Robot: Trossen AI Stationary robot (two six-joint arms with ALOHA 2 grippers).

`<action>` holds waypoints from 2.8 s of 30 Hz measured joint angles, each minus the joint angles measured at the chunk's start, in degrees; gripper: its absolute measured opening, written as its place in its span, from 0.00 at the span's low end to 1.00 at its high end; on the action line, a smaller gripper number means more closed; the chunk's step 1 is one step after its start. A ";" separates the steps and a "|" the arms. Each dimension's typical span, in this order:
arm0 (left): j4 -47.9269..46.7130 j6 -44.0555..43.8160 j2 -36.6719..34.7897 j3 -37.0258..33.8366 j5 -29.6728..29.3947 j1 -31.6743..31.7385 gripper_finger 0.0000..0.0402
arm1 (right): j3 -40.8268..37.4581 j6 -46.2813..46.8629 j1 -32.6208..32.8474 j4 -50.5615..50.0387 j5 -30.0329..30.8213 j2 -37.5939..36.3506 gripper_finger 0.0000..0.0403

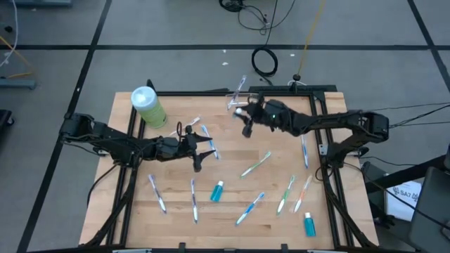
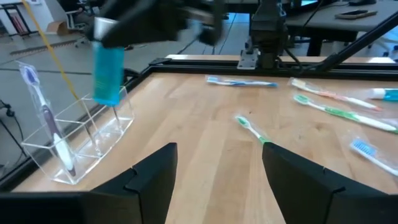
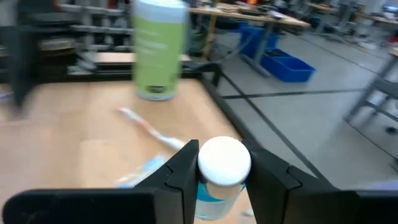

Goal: Pick & Place toothbrushing station
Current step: Put the top left small mouthwash bottle into the middle section of the transparent organizer, then move the transparent organizer to the middle of the table

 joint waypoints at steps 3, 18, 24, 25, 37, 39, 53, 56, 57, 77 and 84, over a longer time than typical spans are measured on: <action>0.00 0.06 0.00 0.00 0.02 0.00 0.58 | 0.00 1.17 -3.64 -0.02 0.10 0.06 0.25; 0.00 0.72 0.00 0.00 0.07 0.17 0.56 | 0.04 2.99 -11.78 6.07 2.96 8.10 0.24; -0.15 1.37 0.00 0.02 0.11 0.20 0.56 | 0.04 4.62 -13.12 8.04 2.87 12.62 0.24; -0.17 1.37 0.00 0.02 0.11 0.20 0.56 | 0.04 4.80 -13.12 8.30 2.86 13.35 0.24; -0.46 1.52 0.00 0.02 0.11 0.20 0.56 | 0.04 8.73 -13.21 8.26 2.83 16.74 0.25; -0.46 1.79 0.00 0.02 0.10 0.20 0.56 | 0.04 9.00 -13.21 8.25 2.83 16.74 0.25; -0.45 1.70 0.00 0.02 0.09 0.20 0.56 | 0.04 10.63 -13.21 5.26 2.90 16.72 0.26; -0.45 1.66 0.00 0.02 0.09 0.20 0.56 | 0.04 11.98 -13.21 4.41 2.93 16.72 0.26; -0.43 1.66 0.00 0.02 0.09 0.20 0.56 | 0.04 12.32 -13.22 4.17 2.94 16.72 0.26; -0.42 1.65 0.00 0.02 0.09 0.21 0.56 | 0.04 8.79 -13.92 3.44 2.88 16.70 0.41; -0.41 1.65 0.00 0.02 0.09 0.20 0.56 | 0.04 6.18 -13.64 2.23 2.91 13.98 0.51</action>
